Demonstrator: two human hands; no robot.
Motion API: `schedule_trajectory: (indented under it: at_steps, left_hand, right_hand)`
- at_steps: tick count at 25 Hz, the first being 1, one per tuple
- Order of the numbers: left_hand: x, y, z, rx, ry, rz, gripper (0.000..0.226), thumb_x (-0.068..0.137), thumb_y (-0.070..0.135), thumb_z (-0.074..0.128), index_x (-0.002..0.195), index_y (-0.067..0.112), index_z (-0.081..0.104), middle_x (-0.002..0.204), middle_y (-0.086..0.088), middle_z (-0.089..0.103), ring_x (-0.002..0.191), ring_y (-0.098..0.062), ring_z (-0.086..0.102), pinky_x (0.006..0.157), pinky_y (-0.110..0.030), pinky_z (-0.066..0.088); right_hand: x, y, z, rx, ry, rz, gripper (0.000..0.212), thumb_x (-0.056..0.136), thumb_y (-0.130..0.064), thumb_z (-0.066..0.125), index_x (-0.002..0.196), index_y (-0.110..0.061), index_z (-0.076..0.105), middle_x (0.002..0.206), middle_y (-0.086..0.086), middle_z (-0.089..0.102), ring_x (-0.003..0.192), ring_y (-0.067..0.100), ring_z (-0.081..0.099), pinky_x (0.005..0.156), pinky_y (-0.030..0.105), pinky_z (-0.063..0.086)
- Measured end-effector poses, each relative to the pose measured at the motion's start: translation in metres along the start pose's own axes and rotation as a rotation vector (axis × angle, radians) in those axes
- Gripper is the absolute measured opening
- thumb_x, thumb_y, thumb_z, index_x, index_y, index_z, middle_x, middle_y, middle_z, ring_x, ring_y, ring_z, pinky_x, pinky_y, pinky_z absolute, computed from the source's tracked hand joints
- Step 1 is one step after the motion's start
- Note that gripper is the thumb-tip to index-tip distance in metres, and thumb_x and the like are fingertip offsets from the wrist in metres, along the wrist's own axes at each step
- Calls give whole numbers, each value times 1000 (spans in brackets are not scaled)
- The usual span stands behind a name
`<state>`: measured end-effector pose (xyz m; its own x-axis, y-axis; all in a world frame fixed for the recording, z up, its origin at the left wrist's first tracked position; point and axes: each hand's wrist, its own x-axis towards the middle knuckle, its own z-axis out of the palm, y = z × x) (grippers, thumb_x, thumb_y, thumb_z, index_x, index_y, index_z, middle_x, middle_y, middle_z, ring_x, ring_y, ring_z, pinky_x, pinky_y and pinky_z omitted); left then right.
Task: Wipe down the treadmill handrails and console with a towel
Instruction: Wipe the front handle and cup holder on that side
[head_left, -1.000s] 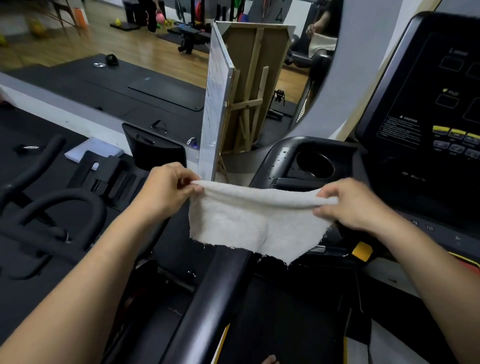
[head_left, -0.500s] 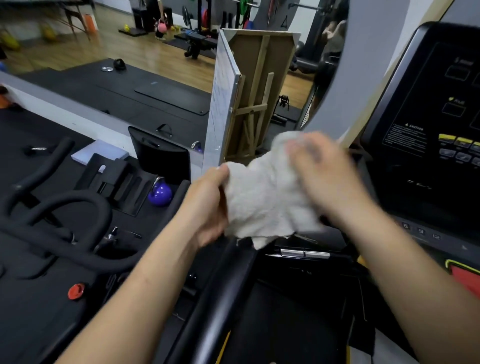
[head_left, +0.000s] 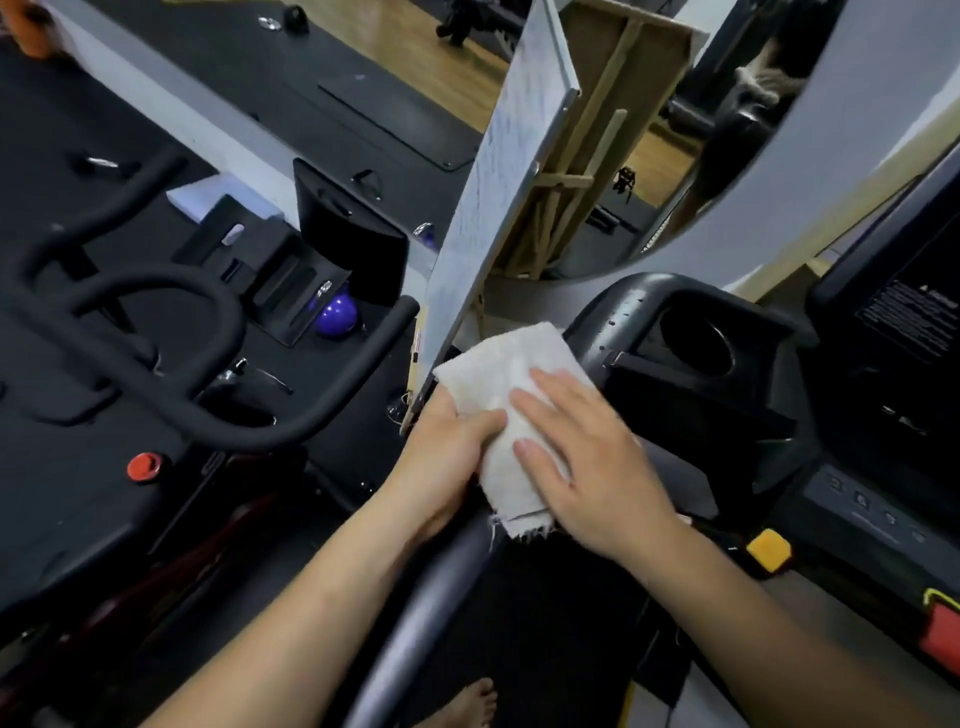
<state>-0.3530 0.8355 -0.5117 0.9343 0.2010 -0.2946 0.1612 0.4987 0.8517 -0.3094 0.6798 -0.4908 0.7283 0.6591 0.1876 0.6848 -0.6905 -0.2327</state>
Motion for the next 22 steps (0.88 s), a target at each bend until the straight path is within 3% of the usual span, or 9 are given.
schedule_trajectory:
  at_steps: [2,4,6,8,13,15,17,20,22]
  left_hand:
    - [4,-9,-28,495,105,97,31,79,25,62,109,33,64,107,7,72,102,-13,67,91,-33,53]
    - [-3,-19,-44,681,-8,68,46,75,52,57,119,40,58,117,13,68,111,-12,62,102,-35,47]
    - [-19,-34,-45,868,-249,16,76,82,62,54,149,34,31,151,9,43,140,-13,39,116,-25,28]
    - [-31,-48,-42,1076,-320,61,97,89,62,52,157,21,-2,165,7,5,151,-8,6,119,-20,8]
    - [-34,-56,-46,1047,-262,36,102,90,65,48,155,15,-13,165,0,-13,151,-11,-10,119,-25,-3]
    - [-29,-60,-48,985,-304,23,105,88,64,51,155,13,-12,165,-4,-13,151,-14,-12,121,-29,-4]
    - [-25,-63,-50,941,-333,3,109,86,63,56,155,12,-11,165,-7,-13,151,-16,-12,123,-34,-3]
    - [-19,-63,-51,923,-342,-34,115,82,66,59,155,11,-11,164,-8,-15,151,-21,-10,124,-42,1]
    - [-19,-65,-52,904,-345,-92,119,79,69,59,155,8,-10,164,-10,-14,151,-24,-9,123,-44,2]
  right_hand:
    - [-11,19,30,-106,-168,-87,45,97,-41,37,134,-25,57,147,-1,47,142,26,32,115,54,24]
    - [-7,45,35,-171,-215,-157,46,97,-40,34,137,-26,53,150,-1,43,143,27,29,117,52,19]
    - [16,59,27,-263,-253,-175,48,97,-41,32,138,-26,52,150,0,42,143,28,30,117,51,20]
    - [43,56,22,-285,-285,-83,47,96,-41,34,136,-26,54,148,0,45,141,28,31,116,50,21]
    - [12,26,8,-186,-327,-103,42,90,-37,46,126,-18,59,142,-2,48,138,30,34,111,49,28]
    - [32,31,1,-282,-363,-188,39,85,-41,51,110,-14,64,124,1,57,118,34,49,99,48,37]
    - [74,32,9,-436,-477,-177,45,82,-50,46,106,-16,63,108,1,57,100,35,50,88,49,39]
    - [123,22,41,-592,-793,-138,55,82,-58,31,129,-41,53,135,-8,53,131,26,40,109,54,27]
    - [128,12,58,-652,-907,-124,63,80,-60,21,134,-44,50,141,-16,51,139,11,33,118,48,13]
